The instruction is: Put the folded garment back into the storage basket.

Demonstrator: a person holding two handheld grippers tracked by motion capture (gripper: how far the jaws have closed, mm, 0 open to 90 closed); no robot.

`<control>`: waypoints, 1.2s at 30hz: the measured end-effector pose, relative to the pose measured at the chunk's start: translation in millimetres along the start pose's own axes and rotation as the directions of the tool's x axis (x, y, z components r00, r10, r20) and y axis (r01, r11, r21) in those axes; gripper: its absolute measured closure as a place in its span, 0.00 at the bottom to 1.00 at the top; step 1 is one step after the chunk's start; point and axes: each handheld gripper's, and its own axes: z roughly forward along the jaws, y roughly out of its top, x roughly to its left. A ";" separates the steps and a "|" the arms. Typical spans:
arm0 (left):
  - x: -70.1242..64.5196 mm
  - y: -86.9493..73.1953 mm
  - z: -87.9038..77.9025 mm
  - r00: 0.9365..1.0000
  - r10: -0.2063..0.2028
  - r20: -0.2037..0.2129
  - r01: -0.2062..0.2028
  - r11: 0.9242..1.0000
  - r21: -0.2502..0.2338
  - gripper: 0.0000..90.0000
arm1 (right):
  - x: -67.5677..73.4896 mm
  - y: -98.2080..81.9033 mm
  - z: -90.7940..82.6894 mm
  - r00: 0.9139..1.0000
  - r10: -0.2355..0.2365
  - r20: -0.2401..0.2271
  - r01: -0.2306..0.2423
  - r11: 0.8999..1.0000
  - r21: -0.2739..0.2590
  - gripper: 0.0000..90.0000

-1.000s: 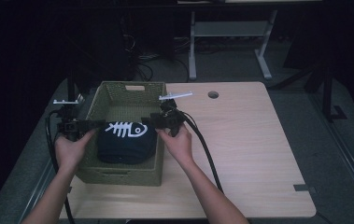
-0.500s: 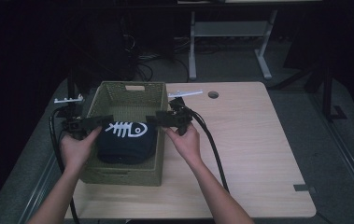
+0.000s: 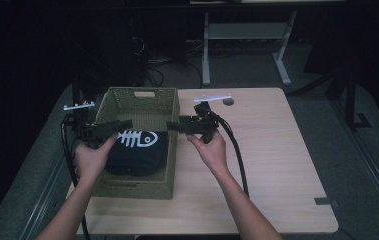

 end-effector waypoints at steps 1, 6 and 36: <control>-1.7 0.1 0.8 1.000 0.003 0.004 -0.003 1.000 -0.003 0.35 | -0.6 -0.2 -2.7 1.000 0.002 0.003 -0.002 1.000 -0.001 0.37; -9.9 0.4 6.3 1.000 0.005 0.004 -0.004 1.000 -0.007 0.30 | -5.9 -1.0 -16.0 1.000 -0.003 0.026 0.003 1.000 -0.011 0.36; -73.6 -5.0 50.9 0.989 0.082 0.126 -0.084 0.996 0.007 0.29 | -51.4 -30.3 -92.3 0.982 0.002 0.191 0.002 1.000 -0.022 0.33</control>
